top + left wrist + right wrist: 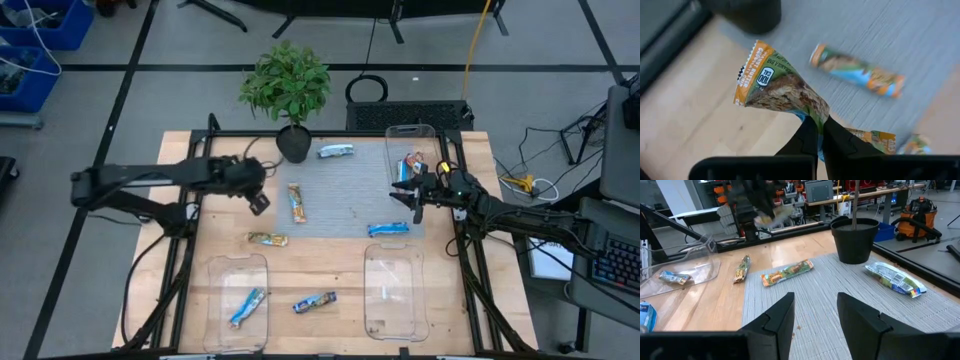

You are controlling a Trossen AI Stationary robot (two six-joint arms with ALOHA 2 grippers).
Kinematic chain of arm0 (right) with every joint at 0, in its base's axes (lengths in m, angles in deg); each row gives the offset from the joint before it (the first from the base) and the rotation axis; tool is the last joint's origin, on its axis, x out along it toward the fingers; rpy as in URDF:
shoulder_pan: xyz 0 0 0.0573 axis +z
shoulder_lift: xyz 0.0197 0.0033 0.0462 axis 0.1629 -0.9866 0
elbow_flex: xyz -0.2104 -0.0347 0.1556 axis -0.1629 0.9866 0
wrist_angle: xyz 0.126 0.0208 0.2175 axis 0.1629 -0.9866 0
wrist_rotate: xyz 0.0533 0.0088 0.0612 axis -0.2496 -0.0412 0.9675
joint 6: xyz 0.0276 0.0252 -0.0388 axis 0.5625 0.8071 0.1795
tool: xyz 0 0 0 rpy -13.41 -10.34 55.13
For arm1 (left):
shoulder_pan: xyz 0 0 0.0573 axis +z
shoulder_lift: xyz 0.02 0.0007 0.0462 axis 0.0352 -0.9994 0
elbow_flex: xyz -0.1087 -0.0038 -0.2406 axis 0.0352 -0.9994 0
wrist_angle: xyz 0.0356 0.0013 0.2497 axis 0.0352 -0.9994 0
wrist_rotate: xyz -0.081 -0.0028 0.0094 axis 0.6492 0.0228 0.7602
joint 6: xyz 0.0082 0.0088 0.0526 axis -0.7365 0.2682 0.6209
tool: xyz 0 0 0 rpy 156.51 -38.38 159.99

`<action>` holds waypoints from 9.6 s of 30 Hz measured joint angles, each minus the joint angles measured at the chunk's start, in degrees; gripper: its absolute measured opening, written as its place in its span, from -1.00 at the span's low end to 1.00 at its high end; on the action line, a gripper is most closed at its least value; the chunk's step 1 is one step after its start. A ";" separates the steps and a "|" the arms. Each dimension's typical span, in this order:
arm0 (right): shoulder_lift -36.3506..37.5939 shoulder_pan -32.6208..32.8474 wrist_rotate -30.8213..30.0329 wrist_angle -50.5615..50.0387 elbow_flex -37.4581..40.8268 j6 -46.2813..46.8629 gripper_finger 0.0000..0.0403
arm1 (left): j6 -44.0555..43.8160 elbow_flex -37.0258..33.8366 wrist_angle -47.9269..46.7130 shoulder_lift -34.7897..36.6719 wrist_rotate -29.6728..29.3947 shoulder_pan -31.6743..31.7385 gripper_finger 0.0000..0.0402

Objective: Pick and place Granola Bars by type
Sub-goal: Put the yellow granola bar into the bottom left transparent bin

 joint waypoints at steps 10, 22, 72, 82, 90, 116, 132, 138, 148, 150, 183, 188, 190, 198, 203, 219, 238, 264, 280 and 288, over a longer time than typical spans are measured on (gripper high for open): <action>0.00 -0.02 0.02 0.04 0.00 -0.02 -0.31 | -1.20 -12.54 10.60 19.30 -4.80 -9.76 -0.96; 0.01 0.00 0.15 1.21 0.01 0.02 -0.31 | 10.72 -28.44 29.27 32.53 -2.94 -16.88 -0.96; 0.00 0.00 0.17 1.99 0.00 0.58 -0.31 | 23.65 -41.04 38.96 65.83 -6.18 -36.91 -0.96; 0.00 -0.02 0.13 2.91 0.01 0.59 -0.31 | 10.99 -40.95 41.43 62.09 14.45 -36.57 -0.96; 0.00 -0.01 0.07 2.77 0.01 0.59 -0.31 | -17.59 -40.85 40.95 41.91 16.46 -38.68 -0.96; 0.02 -0.01 0.00 2.55 0.01 0.61 -0.31 | -49.64 -10.41 17.15 -8.18 13.84 -53.22 -0.96; 0.02 0.00 0.00 2.61 0.02 0.61 -0.31 | -47.14 -10.44 21.64 -8.77 14.06 -53.51 -0.67; 0.02 0.00 0.02 2.59 0.00 0.61 -0.31 | -37.27 -10.44 23.38 -4.32 6.98 -55.80 -0.75; 0.02 0.00 0.02 2.57 0.02 0.63 -0.31 | -8.65 -13.80 21.90 11.18 -29.41 -58.98 -0.98; 0.01 -0.01 0.02 2.57 0.01 0.63 -0.31 | -6.90 -16.40 23.07 15.25 -32.91 -57.34 -0.98; 0.00 -0.02 0.02 3.39 0.00 0.61 -0.31 | 11.51 -16.59 20.58 9.77 14.84 -3.80 -0.80; 0.02 -0.02 0.02 3.36 0.02 0.61 -0.31 | 12.57 -14.01 13.06 0.42 15.64 -3.80 -0.65; 0.02 0.00 0.02 3.18 0.00 0.61 -0.31 | 12.59 -13.60 11.11 -2.30 15.69 -3.78 -0.60; 0.00 -0.02 0.02 2.57 0.00 0.61 -0.31 | 10.93 -13.54 8.13 -6.30 21.60 -3.83 -0.51; 0.00 -0.01 0.10 2.50 0.00 0.61 -0.31 | 9.53 -13.54 6.68 -6.33 24.81 -4.21 -0.51; 0.01 -0.01 0.15 2.48 0.01 0.61 -0.31 | 7.06 -13.54 4.14 -6.33 24.15 -5.90 -0.51; 0.02 -0.01 0.20 2.46 0.01 0.63 -0.31 | 7.57 -13.59 4.10 -12.25 27.62 -5.86 -0.51; 0.02 0.00 0.20 2.46 0.02 1.03 -0.31 | 5.67 -13.61 0.70 -12.10 32.14 -5.03 -0.51; 0.00 0.00 0.22 2.46 0.00 1.03 -0.31 | 6.94 -13.61 4.18 -12.10 34.74 -1.66 -0.04; 0.00 -0.02 0.20 2.46 0.02 1.03 -0.31 | 8.81 -13.61 4.28 -12.19 35.45 -2.84 0.14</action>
